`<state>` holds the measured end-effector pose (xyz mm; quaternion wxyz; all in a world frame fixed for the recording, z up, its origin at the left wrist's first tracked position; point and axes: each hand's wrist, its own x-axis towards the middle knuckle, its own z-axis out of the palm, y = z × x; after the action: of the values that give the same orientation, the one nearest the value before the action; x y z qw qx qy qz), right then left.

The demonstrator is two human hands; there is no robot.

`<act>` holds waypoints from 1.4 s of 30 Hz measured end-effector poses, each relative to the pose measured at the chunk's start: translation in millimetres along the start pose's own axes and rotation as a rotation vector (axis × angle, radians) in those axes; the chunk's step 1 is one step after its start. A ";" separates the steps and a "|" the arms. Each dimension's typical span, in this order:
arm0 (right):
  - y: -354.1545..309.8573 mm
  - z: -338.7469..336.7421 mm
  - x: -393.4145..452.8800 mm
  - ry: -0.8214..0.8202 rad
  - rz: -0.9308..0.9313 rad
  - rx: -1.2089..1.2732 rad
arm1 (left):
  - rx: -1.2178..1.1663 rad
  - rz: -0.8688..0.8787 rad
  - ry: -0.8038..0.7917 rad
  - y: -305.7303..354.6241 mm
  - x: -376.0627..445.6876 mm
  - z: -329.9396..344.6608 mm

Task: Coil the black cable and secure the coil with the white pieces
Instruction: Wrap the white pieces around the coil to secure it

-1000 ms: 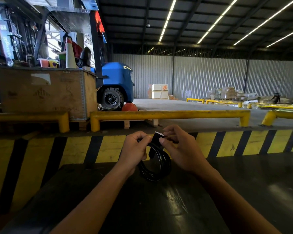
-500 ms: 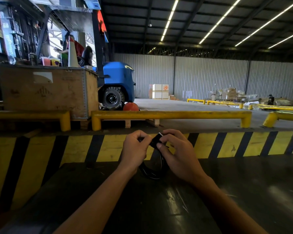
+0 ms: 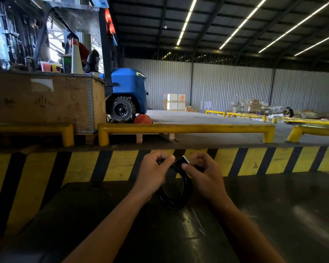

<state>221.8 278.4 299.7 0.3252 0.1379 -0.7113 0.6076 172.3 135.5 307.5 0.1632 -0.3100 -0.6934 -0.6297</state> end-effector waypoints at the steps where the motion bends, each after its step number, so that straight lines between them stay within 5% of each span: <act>1: 0.7 -1.2 -2.5 0.019 0.021 0.032 | -0.023 -0.034 -0.043 -0.4 -2.2 -0.1; 10: 15.1 -15.7 -26.4 0.145 0.125 0.110 | -0.178 -0.307 -0.395 -27.8 -26.2 -6.1; 20: 92.7 -50.5 -86.6 0.124 0.445 -0.020 | -0.203 -0.598 -0.384 -76.3 -67.7 36.2; 25: 165.3 -70.3 -151.0 0.157 0.837 0.042 | -0.127 -0.874 -0.508 -136.8 -120.3 63.1; 31: 239.6 -91.7 -242.6 0.143 1.198 -0.135 | -0.058 -1.151 -0.404 -192.1 -176.6 67.0; 35: 270.0 -97.0 -278.6 0.033 1.327 -0.295 | 0.038 -1.244 -0.324 -205.0 -201.9 54.6; 42: 283.8 -64.7 -248.5 -0.453 1.061 -0.654 | 0.100 -1.261 -0.209 -213.7 -228.1 50.1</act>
<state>259.5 354.0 -73.7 -0.1505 -0.2126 -0.8813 0.3943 216.9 129.9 -5.9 -0.2928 0.1059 -0.7834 -0.5379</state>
